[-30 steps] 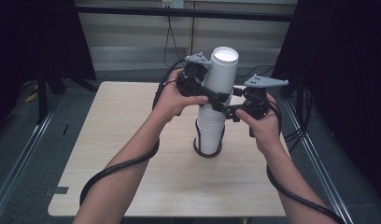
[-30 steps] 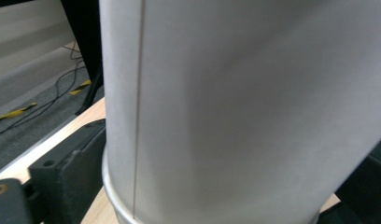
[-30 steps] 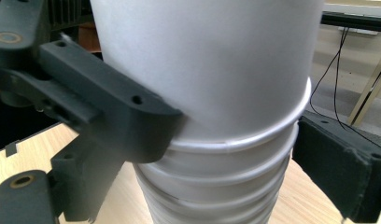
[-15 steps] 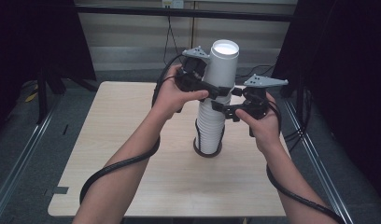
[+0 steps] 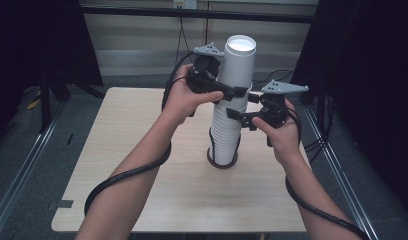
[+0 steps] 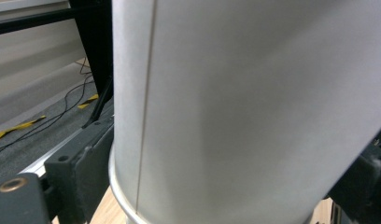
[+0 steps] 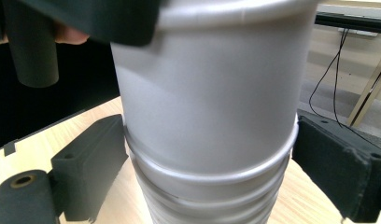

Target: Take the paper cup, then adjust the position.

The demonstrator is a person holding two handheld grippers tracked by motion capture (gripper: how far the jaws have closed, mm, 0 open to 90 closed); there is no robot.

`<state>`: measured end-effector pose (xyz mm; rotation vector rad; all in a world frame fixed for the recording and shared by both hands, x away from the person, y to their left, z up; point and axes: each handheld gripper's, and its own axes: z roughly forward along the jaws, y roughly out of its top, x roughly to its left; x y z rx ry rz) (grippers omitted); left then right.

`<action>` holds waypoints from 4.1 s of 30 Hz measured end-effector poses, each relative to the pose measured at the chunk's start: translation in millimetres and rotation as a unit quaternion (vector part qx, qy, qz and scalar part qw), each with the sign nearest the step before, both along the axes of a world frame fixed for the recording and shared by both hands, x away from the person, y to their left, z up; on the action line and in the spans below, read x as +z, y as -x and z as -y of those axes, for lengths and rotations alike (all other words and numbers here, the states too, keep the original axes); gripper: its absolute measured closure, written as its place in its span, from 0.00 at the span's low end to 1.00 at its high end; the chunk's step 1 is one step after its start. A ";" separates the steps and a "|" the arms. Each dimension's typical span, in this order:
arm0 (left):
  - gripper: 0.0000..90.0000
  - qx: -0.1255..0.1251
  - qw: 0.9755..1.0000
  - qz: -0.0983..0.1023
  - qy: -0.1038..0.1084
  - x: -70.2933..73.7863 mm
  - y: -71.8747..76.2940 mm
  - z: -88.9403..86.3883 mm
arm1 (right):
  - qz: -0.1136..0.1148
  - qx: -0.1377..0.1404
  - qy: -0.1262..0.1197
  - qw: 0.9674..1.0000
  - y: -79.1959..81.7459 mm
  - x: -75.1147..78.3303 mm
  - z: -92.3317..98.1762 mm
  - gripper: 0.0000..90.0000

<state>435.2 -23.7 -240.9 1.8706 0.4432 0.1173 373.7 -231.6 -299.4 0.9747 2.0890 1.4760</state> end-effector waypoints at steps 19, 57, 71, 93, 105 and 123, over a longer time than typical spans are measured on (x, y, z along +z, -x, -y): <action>0.09 0.002 1.000 0.006 0.013 17.6 0.4 -2.3 | 0.001 -0.001 0.000 1.000 0.4 -0.4 -0.1 0.11; 0.11 0.005 0.999 0.003 0.044 39.7 1.3 -17.9 | 0.004 0.002 0.002 1.000 1.3 -4.6 1.6 0.11; 0.11 0.018 0.999 0.010 0.047 45.8 1.4 -35.0 | 0.007 0.005 0.024 1.000 2.4 -5.9 1.0 0.13; 0.11 0.054 0.998 0.007 0.035 26.6 5.0 -89.4 | 0.008 0.011 0.034 0.999 5.4 -10.2 7.9 0.14; 0.11 0.075 0.997 -0.004 0.016 2.7 5.3 -111.9 | 0.008 0.011 0.043 0.999 9.3 -13.1 11.7 0.14; 0.11 0.091 0.995 -0.019 -0.035 -39.4 12.5 -135.9 | 0.005 0.027 0.061 0.998 24.3 -24.4 19.9 0.14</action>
